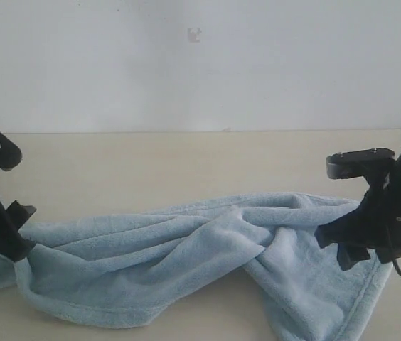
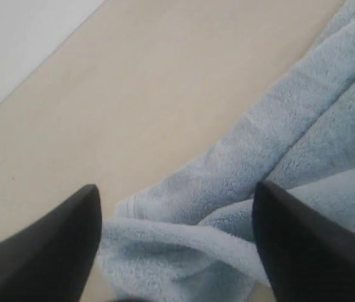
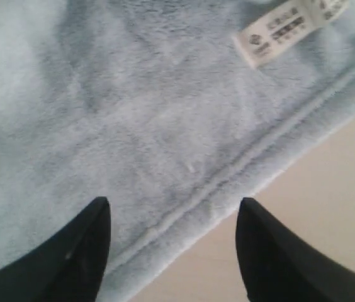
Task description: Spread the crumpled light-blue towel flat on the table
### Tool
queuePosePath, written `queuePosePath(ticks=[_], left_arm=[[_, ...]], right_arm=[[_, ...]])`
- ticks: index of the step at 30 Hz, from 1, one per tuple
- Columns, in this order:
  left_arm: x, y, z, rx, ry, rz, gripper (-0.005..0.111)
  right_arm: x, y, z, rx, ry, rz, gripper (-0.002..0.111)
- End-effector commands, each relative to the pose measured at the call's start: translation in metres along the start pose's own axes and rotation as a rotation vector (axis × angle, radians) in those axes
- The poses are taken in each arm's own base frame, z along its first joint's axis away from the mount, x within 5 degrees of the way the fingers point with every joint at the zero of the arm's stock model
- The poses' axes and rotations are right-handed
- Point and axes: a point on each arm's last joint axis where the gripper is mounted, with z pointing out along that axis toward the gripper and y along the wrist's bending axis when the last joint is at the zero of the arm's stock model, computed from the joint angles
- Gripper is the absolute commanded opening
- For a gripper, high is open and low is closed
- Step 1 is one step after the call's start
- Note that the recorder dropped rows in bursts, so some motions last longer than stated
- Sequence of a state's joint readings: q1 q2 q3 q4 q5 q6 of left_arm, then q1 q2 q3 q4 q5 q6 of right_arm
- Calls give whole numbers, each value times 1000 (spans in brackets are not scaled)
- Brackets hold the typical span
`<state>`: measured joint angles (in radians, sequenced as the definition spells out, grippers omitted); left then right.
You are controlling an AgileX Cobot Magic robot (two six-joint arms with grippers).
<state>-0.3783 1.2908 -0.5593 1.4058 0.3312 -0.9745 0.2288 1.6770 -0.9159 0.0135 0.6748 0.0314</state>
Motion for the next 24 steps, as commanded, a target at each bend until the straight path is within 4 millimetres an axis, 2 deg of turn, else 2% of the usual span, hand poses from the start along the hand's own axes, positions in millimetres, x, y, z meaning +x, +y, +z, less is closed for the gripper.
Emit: queuePosePath(ticks=[1,6,11,13,15,17,18,22,24], left_arm=[[-8,2,0,8,-31,0,65],[-8,1,0,11,-33,0,65],[-9,1,0,16,-35,-7,65],[-8,1,0,18,-32,-37,65],[-8,1,0,18,-32,-44,65],[-8,1,0,18,-32,-44,65],[-8,1,0,18,-32,-44,65],[-8,1,0,19,-32,-62,65],[-9,-1,0,34,-41,-93,60]], right_arm=[[-5,6,-1,-98,-54,-10,57],[-8,5,-1,-82,-82,17,57],[-7,2,15,-59,-33,-10,56],[-8,2,24,-52,-30,-1,45],[-10,2,28,-49,-38,-1,27],[-13,0,29,-32,-68,-24,5],[-14,-1,29,-24,-89,-26,0],[-22,-10,29,62,-173,-14,1],[-26,-21,28,95,-211,38,1]])
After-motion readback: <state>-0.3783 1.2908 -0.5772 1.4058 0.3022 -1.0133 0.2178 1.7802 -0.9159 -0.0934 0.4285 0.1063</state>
